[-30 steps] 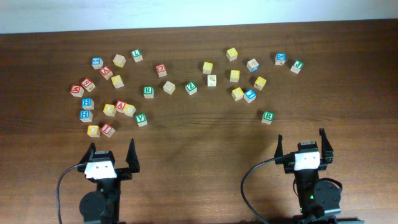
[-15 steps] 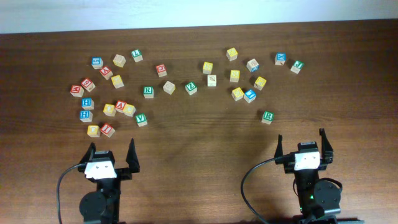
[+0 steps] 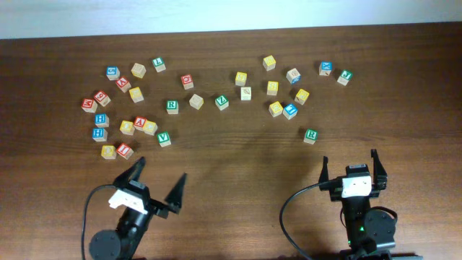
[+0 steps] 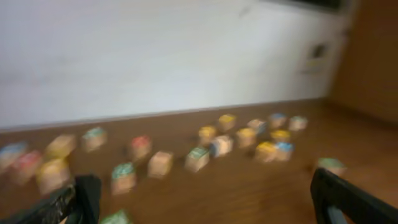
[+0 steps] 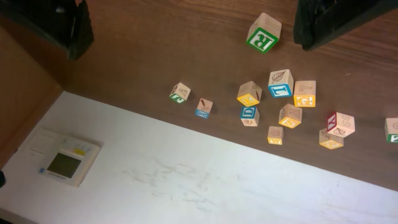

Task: Spell out RSS
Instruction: 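Move the left gripper forward over the blocks toward the green R block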

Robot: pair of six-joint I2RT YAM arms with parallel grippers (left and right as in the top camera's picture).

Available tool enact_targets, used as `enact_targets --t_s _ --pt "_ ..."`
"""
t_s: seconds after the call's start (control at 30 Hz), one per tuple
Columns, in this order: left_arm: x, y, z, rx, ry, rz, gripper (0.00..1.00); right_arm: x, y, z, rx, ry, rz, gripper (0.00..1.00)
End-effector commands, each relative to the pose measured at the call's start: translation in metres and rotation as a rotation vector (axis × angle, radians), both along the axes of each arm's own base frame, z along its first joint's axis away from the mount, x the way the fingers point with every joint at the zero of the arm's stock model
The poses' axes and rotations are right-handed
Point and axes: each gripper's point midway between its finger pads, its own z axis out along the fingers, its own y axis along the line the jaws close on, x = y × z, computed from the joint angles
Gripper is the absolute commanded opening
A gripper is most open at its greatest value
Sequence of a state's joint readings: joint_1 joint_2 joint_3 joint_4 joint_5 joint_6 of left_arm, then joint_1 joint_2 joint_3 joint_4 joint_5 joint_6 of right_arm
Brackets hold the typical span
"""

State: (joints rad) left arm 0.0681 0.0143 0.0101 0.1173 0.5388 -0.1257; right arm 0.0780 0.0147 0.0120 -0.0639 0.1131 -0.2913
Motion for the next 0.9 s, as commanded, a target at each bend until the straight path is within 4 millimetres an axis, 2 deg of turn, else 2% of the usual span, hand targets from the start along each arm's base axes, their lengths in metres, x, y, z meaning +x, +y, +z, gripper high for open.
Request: enact_targets --t_s 0.0,0.03,0.13,0.23,0.33,0.4,0.43,0.53,0.6,0.67,0.73,0.87 --pt "-0.031 -0.033 0.038 0.048 -0.195 -0.230 0.99 0.000 -0.006 -0.003 0.001 0.004 -0.031 0.98" --pt "-0.035 -0.034 0.048 0.042 -0.238 -0.232 0.99 0.000 -0.006 -0.003 0.001 0.004 -0.031 0.98" --pt "-0.053 -0.028 0.096 -0.031 -0.403 -0.214 0.99 0.000 -0.006 -0.003 0.001 0.004 -0.031 0.98" --pt "-0.062 -0.020 0.127 -0.107 -0.456 -0.178 0.99 0.000 -0.006 -0.003 0.001 0.004 -0.031 0.98" --pt "-0.076 -0.020 0.160 -0.100 -0.521 -0.179 0.99 0.000 -0.006 -0.003 0.001 0.004 -0.031 0.98" --pt "-0.083 -0.015 0.189 -0.112 -0.560 -0.150 0.99 0.000 -0.006 -0.003 0.001 0.004 -0.031 0.98" --pt "-0.085 -0.012 0.213 -0.110 -0.580 -0.123 0.99 0.000 -0.006 -0.003 0.001 0.004 -0.031 0.98" --pt "-0.080 -0.011 0.246 -0.106 -0.545 -0.113 0.99 0.000 -0.006 -0.003 0.001 0.004 -0.031 0.98" --pt "-0.061 -0.015 0.263 -0.103 -0.417 -0.132 0.99 0.000 -0.006 -0.003 0.001 0.004 -0.031 0.98" --pt "-0.035 -0.024 0.263 -0.044 -0.213 -0.180 0.99 0.000 -0.006 -0.003 0.001 0.004 -0.031 0.98" --pt "-0.018 -0.037 0.256 0.009 -0.025 -0.275 0.99 0.000 -0.006 -0.003 0.001 0.004 -0.031 0.98" --pt "-0.008 -0.065 0.253 -0.017 0.198 -0.557 0.99 0.000 -0.006 -0.003 0.001 0.004 -0.031 0.98"
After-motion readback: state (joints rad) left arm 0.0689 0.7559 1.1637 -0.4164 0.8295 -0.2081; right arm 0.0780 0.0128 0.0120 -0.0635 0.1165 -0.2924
